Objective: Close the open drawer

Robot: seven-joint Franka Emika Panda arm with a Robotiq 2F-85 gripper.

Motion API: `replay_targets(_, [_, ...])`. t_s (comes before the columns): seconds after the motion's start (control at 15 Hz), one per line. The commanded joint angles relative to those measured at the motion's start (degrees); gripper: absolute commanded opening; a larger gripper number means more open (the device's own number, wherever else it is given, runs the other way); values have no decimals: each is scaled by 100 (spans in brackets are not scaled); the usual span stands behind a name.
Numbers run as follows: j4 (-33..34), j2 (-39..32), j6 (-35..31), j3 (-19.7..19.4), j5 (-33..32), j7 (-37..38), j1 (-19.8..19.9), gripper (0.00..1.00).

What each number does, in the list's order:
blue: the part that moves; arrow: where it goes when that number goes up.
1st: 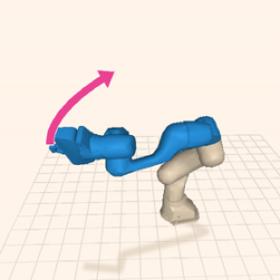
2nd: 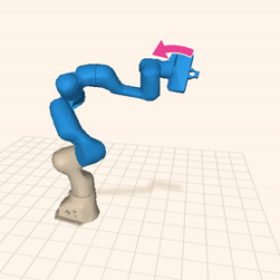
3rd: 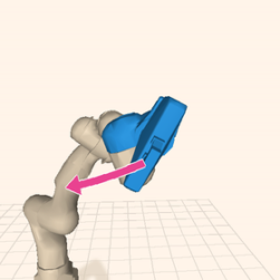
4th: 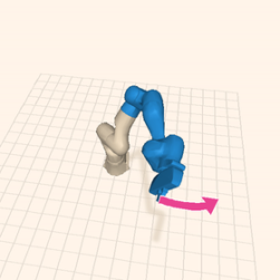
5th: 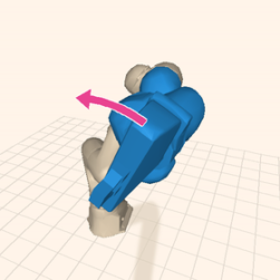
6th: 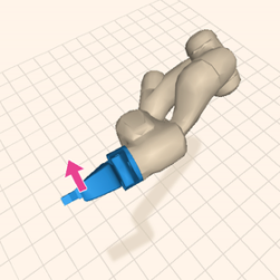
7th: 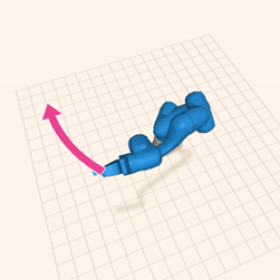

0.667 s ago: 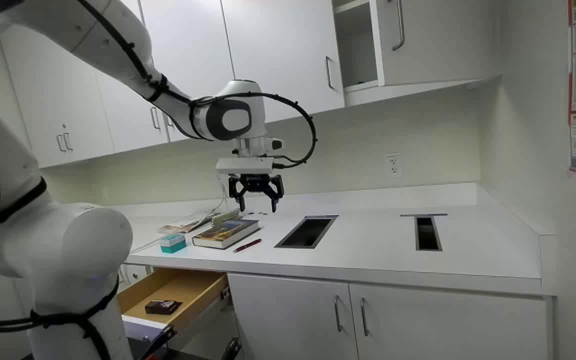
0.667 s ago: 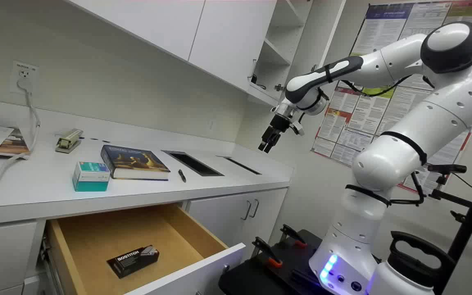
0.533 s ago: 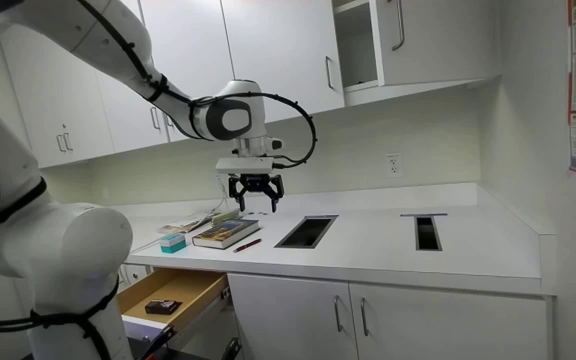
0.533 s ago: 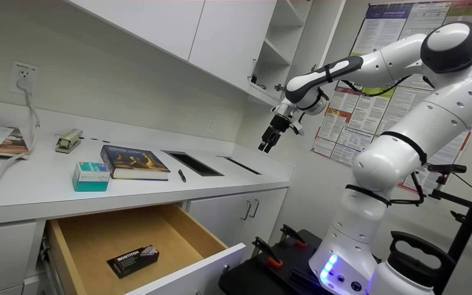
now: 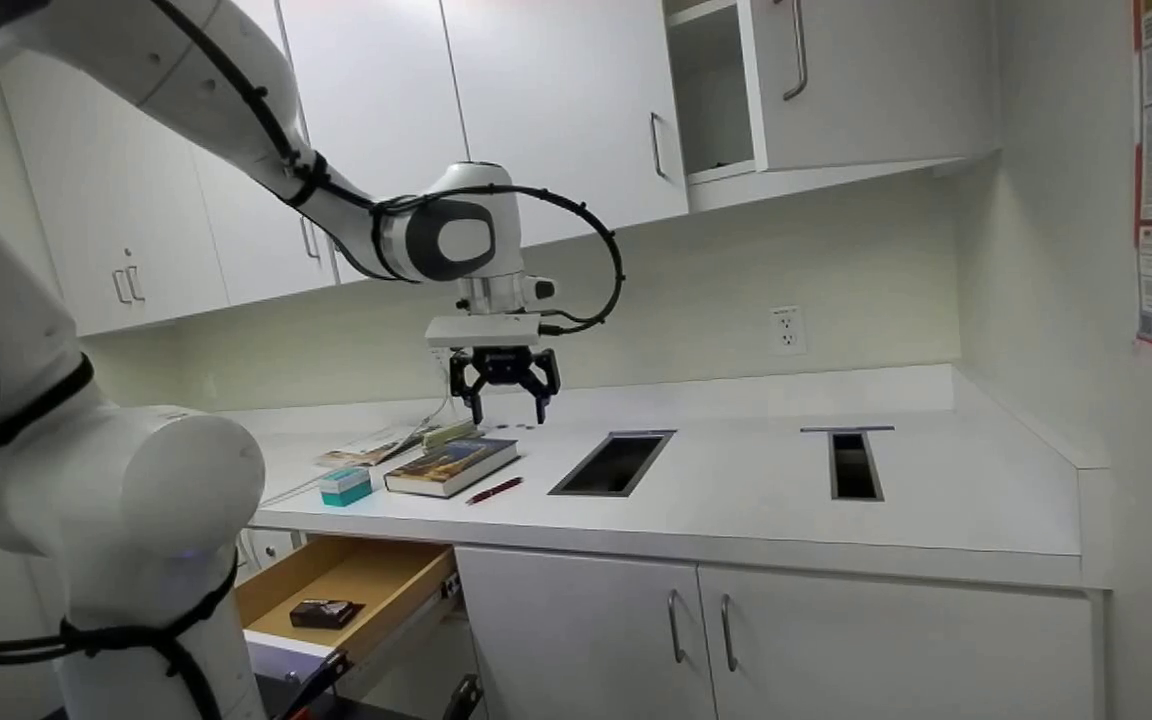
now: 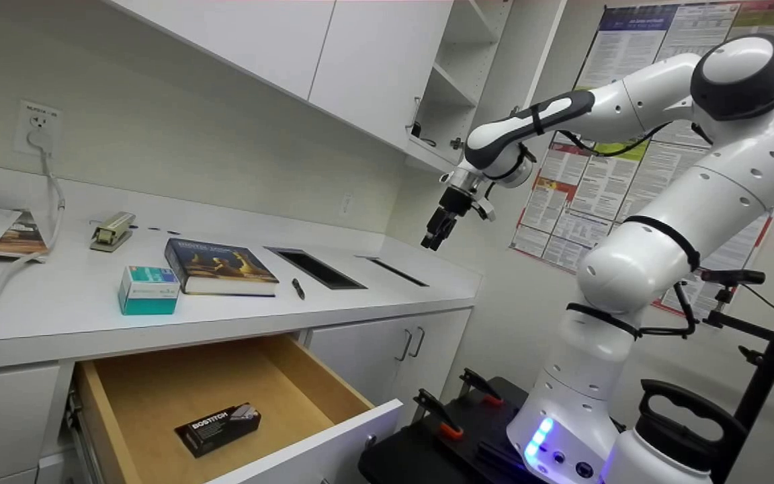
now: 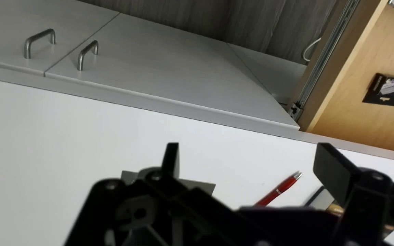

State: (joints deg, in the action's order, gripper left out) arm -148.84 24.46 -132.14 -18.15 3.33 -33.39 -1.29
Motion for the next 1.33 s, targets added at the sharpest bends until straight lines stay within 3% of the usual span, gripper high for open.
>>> replay_targets(0.0, [-452,361,127,596,-247,-183,-118,100])
replay_targets(0.2, [-942,699,202,1182,-272,-176,-474,100])
replay_targets(0.4, [-1404,1063,210,1677,-153,-192,-1090,100])
replay_targets(0.47, [-1067,833,330,1828,-72,-189,-1382,100])
replay_targets(0.87, [-1096,938,427,2470,637,-372,-3044,100])
replay_targets(0.93, [-1094,952,490,2508,642,-401,-3156,100])
replay_targets(1.0, [-1090,822,267,2504,511,-145,-2954,100])
replay_targets(1.27, [-1088,836,331,2538,530,-174,-3184,100])
